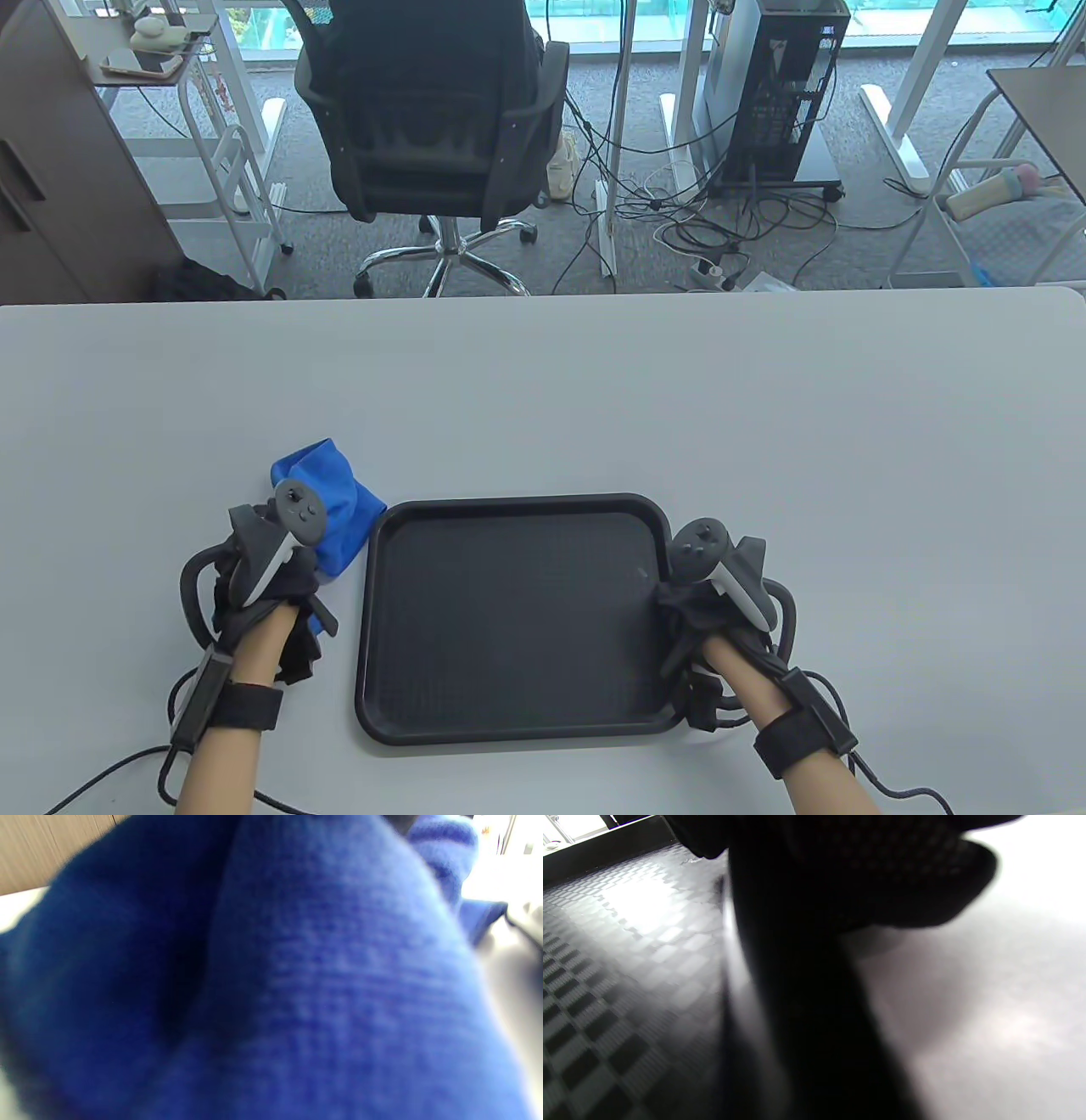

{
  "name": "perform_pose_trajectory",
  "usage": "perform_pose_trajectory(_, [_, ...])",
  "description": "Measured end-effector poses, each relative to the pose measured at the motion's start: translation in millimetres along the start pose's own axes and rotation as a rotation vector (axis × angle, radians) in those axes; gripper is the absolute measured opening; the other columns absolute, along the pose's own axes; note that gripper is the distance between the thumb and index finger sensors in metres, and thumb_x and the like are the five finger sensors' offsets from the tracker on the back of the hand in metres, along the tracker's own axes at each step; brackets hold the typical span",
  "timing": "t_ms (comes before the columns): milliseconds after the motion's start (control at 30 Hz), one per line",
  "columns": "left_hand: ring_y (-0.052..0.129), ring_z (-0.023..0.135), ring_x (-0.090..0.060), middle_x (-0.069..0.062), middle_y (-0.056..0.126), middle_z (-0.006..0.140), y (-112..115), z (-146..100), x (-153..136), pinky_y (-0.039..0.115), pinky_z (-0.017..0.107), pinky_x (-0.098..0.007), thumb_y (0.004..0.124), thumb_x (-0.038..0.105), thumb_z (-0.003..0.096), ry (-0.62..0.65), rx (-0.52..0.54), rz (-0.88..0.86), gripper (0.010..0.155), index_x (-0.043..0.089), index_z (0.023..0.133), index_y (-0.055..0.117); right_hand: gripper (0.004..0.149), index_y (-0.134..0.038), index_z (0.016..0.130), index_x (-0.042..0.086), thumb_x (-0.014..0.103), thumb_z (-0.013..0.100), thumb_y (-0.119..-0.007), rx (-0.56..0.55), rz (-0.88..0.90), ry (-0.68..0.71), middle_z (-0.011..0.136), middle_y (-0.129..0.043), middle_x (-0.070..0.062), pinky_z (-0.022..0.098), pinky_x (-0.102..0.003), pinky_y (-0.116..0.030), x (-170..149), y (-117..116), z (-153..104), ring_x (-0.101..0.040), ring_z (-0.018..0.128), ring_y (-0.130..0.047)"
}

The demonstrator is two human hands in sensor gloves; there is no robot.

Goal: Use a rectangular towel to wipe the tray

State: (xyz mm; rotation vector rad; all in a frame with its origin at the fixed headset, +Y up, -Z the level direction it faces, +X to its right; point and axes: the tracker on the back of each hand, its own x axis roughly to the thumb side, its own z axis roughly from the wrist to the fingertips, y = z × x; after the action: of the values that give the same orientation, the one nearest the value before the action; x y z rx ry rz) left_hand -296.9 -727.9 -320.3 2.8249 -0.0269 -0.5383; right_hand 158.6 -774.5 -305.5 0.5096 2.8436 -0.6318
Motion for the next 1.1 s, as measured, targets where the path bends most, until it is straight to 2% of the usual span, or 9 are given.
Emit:
perform_pose_trajectory(167, [0.084,0.084,-0.025,-0.017,0.056,0.112,17.5,-6.9,-7.0,0.067,0.066,-0.054,0.074,0.034,0.0515,-0.022,-0.158,0.065,0.064,0.019,0.109,0.050,0.045,-0.070,0.075,0.004,0.040,0.048,-0.073,0.001,0.000,0.000,0.036,-0.091,-0.011,0.005,-0.035,-0.083,0.0,0.0,0.0,-0.020,0.013,-0.096])
perform_pose_trajectory(333, [0.076,0.092,-0.030,-0.019,0.049,0.114,30.5,-8.6,-15.0,0.061,0.069,-0.058,0.069,0.038,0.0530,-0.079,-0.285,0.104,0.067,0.016,0.111,0.044,0.045,-0.070,0.075,0.004,0.040,0.048,-0.073,-0.001,-0.001,-0.003,0.036,-0.091,-0.011,0.005,-0.035,-0.083,0.1,-0.1,-0.1,-0.020,0.013,-0.096])
perform_pose_trajectory(500, [0.056,0.106,-0.041,-0.024,0.035,0.115,33.0,-12.1,-19.2,0.048,0.073,-0.066,0.067,0.040,0.0531,-0.068,-0.298,0.051,0.072,0.013,0.112,0.035,0.046,-0.071,0.077,0.005,0.042,0.048,-0.073,0.026,0.032,-0.034,0.039,-0.092,-0.012,0.007,-0.036,-0.084,-1.6,3.4,-1.0,-0.022,0.017,-0.097])
perform_pose_trajectory(600, [0.047,0.109,-0.045,-0.025,0.029,0.116,19.6,-17.6,-23.0,0.043,0.073,-0.069,0.066,0.043,0.0528,-0.048,-0.297,-0.027,0.075,0.014,0.112,0.032,0.054,-0.070,0.083,0.001,0.043,0.048,-0.072,0.052,0.081,-0.058,0.051,-0.093,-0.017,0.017,-0.042,-0.086,-4.0,14.4,-5.3,-0.029,0.029,-0.099])
perform_pose_trajectory(700, [0.045,0.109,-0.046,-0.025,0.028,0.116,-6.5,-28.7,-26.7,0.041,0.072,-0.070,0.066,0.044,0.0529,-0.011,-0.198,-0.159,0.076,0.015,0.113,0.030,0.056,-0.068,0.087,0.002,0.043,0.049,-0.071,-0.061,0.094,-0.032,0.065,-0.091,-0.020,0.030,-0.049,-0.085,-6.5,39.6,-16.5,-0.036,0.047,-0.099])
perform_pose_trajectory(800, [0.043,0.110,-0.046,-0.025,0.023,0.116,-36.6,-44.7,-24.0,0.041,0.072,-0.070,0.065,0.045,0.0531,0.046,0.003,-0.242,0.076,0.016,0.113,0.029,0.059,-0.062,0.094,0.006,0.043,0.049,-0.072,-0.250,0.159,0.064,0.080,-0.084,-0.021,0.045,-0.059,-0.076,-2.5,72.8,-38.7,-0.044,0.068,-0.089])
perform_pose_trajectory(933, [0.043,0.112,-0.043,-0.022,0.024,0.117,-71.6,-69.5,-6.4,0.039,0.071,-0.073,0.064,0.045,0.0541,0.190,0.229,-0.389,0.074,0.018,0.113,0.030,0.063,-0.053,0.099,0.011,0.044,0.049,-0.071,-0.475,0.268,0.304,0.092,-0.073,-0.020,0.054,-0.064,-0.066,18.7,105.5,-77.8,-0.048,0.084,-0.073])
perform_pose_trajectory(1033, [0.041,0.113,-0.042,-0.020,0.024,0.118,-84.8,-85.6,11.0,0.035,0.070,-0.075,0.064,0.045,0.0542,0.339,0.337,-0.522,0.072,0.019,0.113,0.032,0.064,-0.046,0.102,0.015,0.044,0.050,-0.070,-0.497,0.350,0.505,0.101,-0.059,-0.019,0.061,-0.067,-0.055,38.1,109.1,-98.1,-0.048,0.094,-0.059])
perform_pose_trajectory(1100, [0.041,0.113,-0.042,-0.019,0.025,0.118,-87.7,-98.5,28.0,0.034,0.070,-0.076,0.064,0.045,0.0542,0.483,0.406,-0.596,0.072,0.020,0.113,0.033,0.065,-0.042,0.103,0.017,0.044,0.051,-0.068,-0.460,0.431,0.649,0.105,-0.051,-0.018,0.064,-0.068,-0.049,55.4,103.3,-110.1,-0.048,0.098,-0.050])
